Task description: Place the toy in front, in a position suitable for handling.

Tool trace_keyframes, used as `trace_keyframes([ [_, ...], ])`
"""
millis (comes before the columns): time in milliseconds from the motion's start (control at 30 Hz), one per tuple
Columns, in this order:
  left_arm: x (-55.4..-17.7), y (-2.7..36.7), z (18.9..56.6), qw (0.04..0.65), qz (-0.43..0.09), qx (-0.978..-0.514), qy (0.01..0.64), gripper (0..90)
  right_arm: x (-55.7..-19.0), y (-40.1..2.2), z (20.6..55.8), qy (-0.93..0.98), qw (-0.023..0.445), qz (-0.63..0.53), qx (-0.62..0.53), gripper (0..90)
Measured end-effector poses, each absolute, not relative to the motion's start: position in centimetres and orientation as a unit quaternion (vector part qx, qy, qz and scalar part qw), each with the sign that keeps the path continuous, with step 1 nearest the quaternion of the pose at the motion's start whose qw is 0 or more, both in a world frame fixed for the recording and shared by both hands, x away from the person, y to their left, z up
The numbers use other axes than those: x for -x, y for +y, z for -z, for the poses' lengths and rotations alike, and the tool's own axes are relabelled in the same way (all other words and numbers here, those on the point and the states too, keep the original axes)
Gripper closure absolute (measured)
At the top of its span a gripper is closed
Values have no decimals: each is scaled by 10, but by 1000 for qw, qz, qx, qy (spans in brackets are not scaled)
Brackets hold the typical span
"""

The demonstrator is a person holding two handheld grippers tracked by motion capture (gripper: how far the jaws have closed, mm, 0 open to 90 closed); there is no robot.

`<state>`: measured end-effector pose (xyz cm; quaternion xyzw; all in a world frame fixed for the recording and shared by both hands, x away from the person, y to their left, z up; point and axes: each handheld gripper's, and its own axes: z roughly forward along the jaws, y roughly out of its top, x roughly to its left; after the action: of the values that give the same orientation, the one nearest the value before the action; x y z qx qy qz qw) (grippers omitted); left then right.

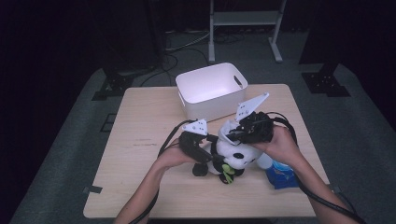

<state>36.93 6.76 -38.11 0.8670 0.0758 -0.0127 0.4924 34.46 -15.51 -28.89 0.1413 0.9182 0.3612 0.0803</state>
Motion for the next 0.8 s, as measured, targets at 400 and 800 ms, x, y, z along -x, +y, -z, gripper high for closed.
trace_keyframes([
  [400,-372,78,404,467,9,-879,94,86,-347,-169,297,910,64,-377,-158,850],
  [800,-374,84,419,448,7,-889,99,130,-347,-177,302,906,56,-386,-165,850],
])
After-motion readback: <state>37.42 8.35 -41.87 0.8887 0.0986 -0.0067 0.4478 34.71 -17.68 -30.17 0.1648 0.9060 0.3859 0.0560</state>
